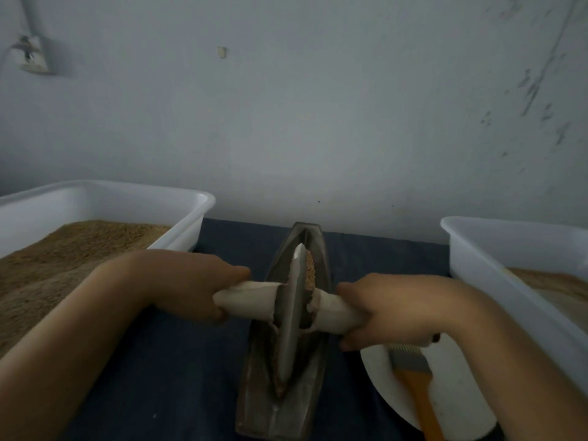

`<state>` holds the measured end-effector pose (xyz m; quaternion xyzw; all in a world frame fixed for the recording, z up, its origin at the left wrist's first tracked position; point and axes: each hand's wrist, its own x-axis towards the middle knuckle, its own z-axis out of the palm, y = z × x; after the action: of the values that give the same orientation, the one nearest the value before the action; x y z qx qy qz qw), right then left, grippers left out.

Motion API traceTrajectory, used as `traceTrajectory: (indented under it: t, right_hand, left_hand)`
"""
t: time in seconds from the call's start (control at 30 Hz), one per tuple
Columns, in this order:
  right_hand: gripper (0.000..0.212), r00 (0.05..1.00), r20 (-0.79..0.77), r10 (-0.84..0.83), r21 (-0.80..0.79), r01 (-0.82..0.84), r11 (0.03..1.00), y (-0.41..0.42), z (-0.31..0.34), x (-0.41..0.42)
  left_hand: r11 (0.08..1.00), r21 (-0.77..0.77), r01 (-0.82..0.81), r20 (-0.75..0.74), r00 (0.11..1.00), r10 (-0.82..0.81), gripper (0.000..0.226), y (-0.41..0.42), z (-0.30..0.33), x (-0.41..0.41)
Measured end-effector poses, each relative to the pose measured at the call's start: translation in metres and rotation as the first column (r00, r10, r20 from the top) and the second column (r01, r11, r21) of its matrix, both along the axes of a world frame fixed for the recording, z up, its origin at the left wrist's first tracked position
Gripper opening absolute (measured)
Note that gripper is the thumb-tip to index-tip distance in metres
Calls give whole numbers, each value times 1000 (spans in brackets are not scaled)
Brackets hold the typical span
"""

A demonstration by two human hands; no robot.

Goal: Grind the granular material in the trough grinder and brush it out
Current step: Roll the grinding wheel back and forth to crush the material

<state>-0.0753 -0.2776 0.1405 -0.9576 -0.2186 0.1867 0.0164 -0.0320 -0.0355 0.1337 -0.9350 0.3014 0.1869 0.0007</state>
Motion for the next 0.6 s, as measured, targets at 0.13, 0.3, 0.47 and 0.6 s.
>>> traceTrajectory:
  t: [0.13, 0.3, 0.47, 0.6]
  right_hand:
    - [26, 1000, 15, -17, 12, 17, 1000, 0, -4, 4]
    - [25, 958, 258, -127, 60, 116, 991, -5, -27, 34]
    - [29, 728, 662, -179, 75, 174, 982, -12, -59, 58]
    - [29, 686, 711, -154, 69, 151, 986, -12, -62, 59]
  left_hand:
    - [1000, 0, -21, 4, 1000, 21, 30, -3, -4, 4]
    - [995, -74, -66, 368, 926, 89, 26, -15, -29, 27]
    - [976, -207, -61, 720, 666, 195, 32, -26, -60, 51]
    - [964, -263, -38, 711, 668, 221, 32, -25, -64, 52]
